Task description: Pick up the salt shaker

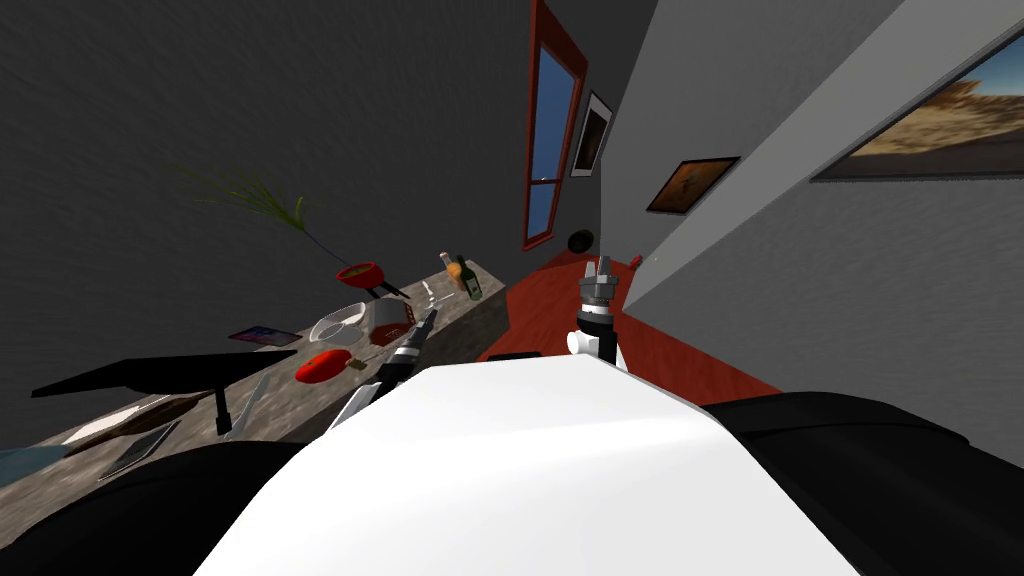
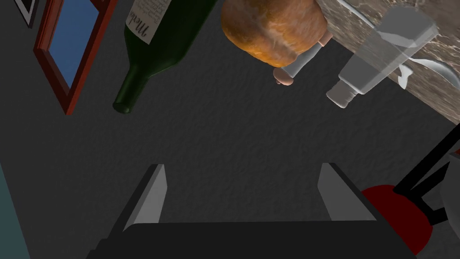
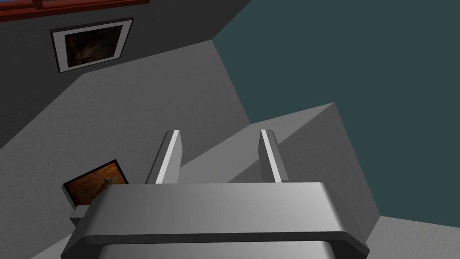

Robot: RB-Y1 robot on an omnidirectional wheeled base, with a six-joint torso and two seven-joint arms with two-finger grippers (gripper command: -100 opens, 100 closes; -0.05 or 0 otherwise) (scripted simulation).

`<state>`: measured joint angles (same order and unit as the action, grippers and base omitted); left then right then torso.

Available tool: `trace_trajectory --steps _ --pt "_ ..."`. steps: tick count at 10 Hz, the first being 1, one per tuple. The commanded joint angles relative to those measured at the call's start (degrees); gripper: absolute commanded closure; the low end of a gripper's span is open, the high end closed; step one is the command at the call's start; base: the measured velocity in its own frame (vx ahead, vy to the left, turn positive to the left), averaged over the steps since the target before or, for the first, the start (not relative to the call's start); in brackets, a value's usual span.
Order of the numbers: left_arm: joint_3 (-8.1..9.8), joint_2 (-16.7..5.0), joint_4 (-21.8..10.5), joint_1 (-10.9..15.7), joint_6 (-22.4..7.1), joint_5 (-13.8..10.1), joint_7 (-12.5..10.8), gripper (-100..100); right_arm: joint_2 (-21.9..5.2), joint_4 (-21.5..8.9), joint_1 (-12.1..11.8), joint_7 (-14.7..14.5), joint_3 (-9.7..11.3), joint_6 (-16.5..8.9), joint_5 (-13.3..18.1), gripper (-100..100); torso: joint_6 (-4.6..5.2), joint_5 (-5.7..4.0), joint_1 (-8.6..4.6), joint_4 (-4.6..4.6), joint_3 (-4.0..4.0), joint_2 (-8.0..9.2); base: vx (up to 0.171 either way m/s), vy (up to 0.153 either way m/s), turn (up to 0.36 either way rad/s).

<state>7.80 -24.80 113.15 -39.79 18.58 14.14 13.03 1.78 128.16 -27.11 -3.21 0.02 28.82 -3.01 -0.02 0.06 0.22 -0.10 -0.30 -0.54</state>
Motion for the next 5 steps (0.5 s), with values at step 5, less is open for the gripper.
trace_trajectory --steps 5 --pt "1.15 -4.3 -6.3 0.4 -2.9 3.9 3.7 -100 0.0 0.0 0.0 0.0 0.0 0.0 0.0 0 0.01 -0.01 -0.04 0.01 0.03 0.04 0.08 0.001 -0.072"
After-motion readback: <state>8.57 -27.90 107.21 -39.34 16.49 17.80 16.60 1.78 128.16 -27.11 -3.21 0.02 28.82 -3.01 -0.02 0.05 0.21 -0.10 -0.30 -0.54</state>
